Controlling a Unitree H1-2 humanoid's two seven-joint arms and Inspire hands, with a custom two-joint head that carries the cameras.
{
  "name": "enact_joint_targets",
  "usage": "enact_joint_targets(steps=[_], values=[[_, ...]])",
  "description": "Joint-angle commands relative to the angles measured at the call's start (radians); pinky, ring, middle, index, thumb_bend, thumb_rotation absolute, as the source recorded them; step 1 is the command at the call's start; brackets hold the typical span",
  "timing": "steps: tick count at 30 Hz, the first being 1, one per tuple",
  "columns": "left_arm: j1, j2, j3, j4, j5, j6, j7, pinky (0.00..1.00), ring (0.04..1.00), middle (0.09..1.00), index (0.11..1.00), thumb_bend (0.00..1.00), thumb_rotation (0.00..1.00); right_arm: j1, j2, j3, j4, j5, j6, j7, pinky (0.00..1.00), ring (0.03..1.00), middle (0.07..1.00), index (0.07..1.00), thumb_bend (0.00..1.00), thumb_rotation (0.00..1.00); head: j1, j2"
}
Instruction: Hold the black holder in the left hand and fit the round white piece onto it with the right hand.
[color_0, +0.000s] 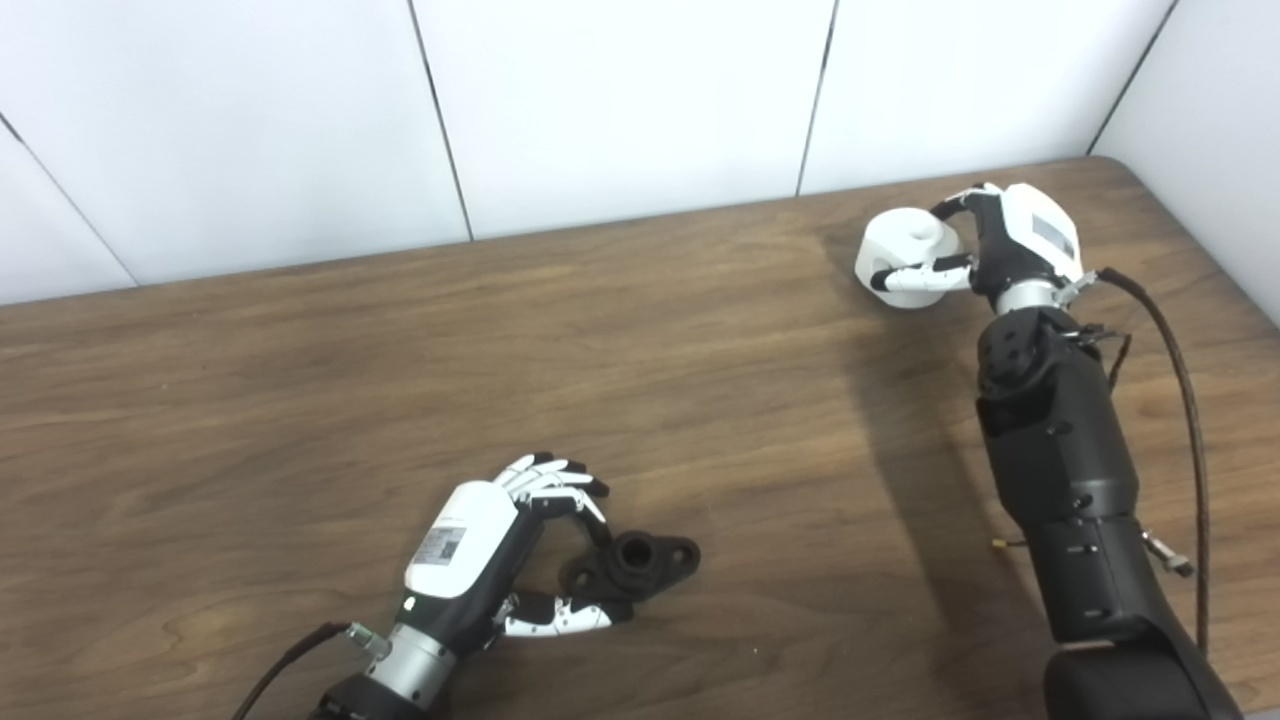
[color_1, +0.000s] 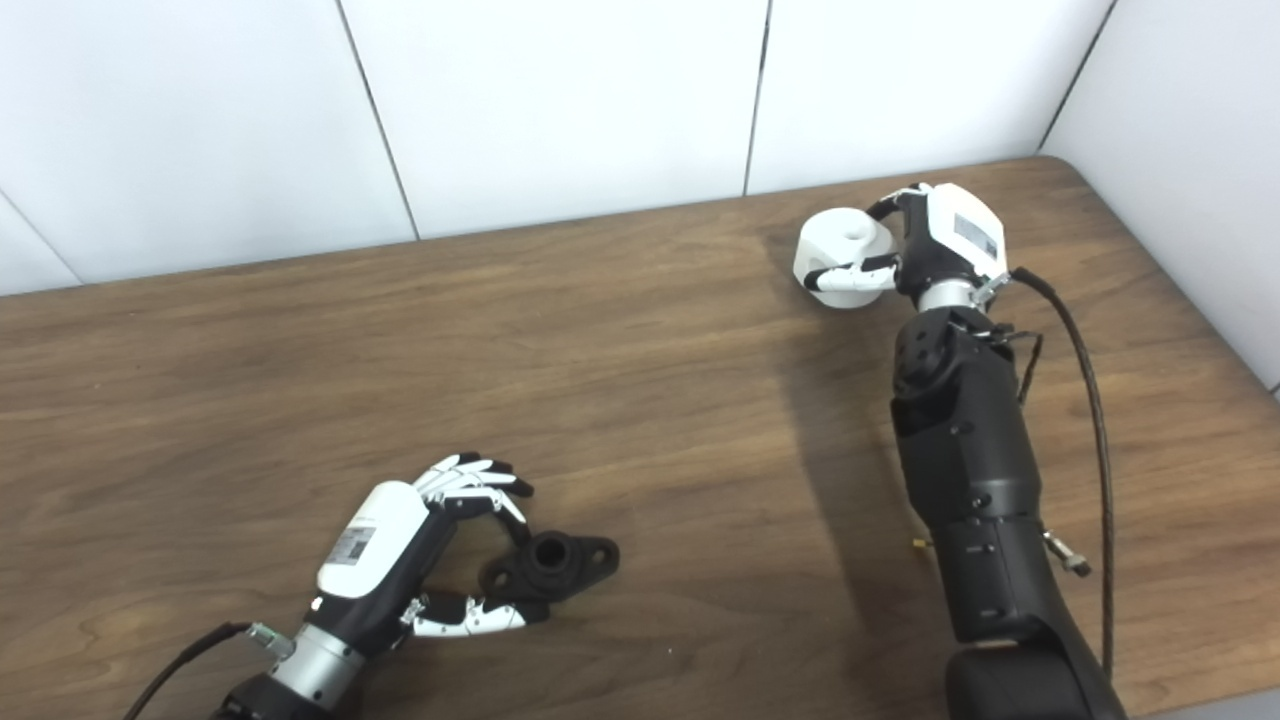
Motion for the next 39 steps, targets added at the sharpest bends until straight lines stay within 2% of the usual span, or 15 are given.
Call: enact_joint_targets(steps=[1, 23, 33, 39], values=[[-0.004, 0.011, -0.003, -0.004, 0.018, 0.006, -0.006, 0.9, 0.835, 0.752, 0.487, 0.52, 0.06, -0.033, -0.025, -0.005, -0.028, -0.02, 0.0, -0.017, 0.81, 0.941, 0.92, 0.703, 0.92, 0.35, 0.002, 0.0], [-0.009, 0.014, -0.001, 0.004, 0.016, -0.001, -0.002, 0.9, 0.832, 0.749, 0.487, 0.52, 0.06, -0.022, -0.052, 0.031, -0.024, -0.004, 0.0, -0.032, 0.79, 0.916, 0.892, 0.666, 0.91, 0.34, 0.001, 0.003], [-0.009, 0.013, -0.001, 0.009, 0.015, -0.005, 0.003, 0.9, 0.832, 0.748, 0.487, 0.52, 0.06, -0.019, -0.067, 0.045, -0.016, 0.018, 0.0, -0.048, 0.8, 0.914, 0.881, 0.642, 0.85, 0.28, 0.003, 0.002], [-0.011, 0.014, 0.0, 0.018, 0.009, -0.014, 0.007, 0.91, 0.833, 0.747, 0.487, 0.52, 0.06, -0.015, -0.084, 0.069, -0.005, 0.049, -0.002, -0.085, 0.81, 0.903, 0.867, 0.621, 0.83, 0.24, 0.003, 0.002]])
